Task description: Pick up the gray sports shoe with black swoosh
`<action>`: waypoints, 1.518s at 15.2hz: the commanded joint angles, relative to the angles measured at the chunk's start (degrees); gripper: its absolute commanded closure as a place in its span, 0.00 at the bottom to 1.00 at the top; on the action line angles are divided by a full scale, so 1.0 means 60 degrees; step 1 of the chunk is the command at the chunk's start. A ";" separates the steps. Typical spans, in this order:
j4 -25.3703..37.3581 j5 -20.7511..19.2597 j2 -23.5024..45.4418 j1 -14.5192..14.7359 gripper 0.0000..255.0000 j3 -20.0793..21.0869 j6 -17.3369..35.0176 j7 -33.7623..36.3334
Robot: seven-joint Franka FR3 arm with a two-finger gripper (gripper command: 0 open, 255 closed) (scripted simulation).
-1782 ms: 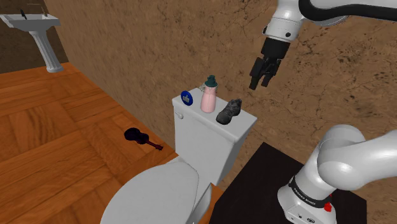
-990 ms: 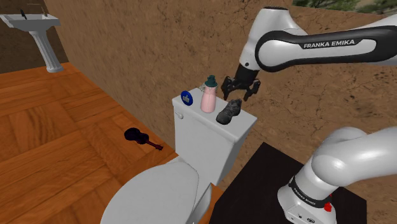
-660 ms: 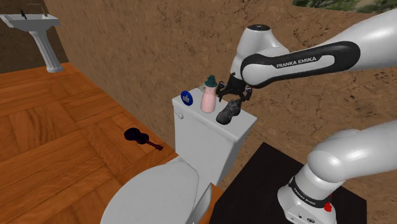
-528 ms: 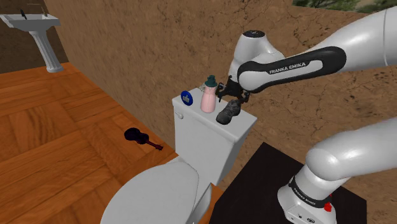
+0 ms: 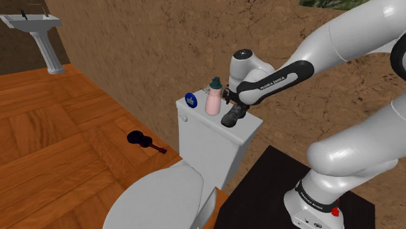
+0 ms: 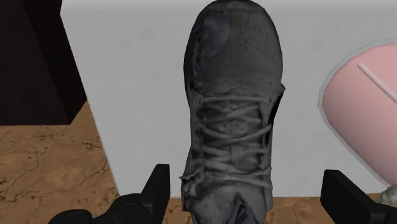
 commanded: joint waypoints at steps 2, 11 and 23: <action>0.0008 -0.0774 0.0438 -0.0392 0.00 0.0281 0.0226 0.1165; -0.0128 -0.1822 0.1116 -0.0684 1.00 0.0495 0.0740 0.2128; -0.0037 -0.1037 0.0620 -0.0493 1.00 0.0361 0.0382 0.1409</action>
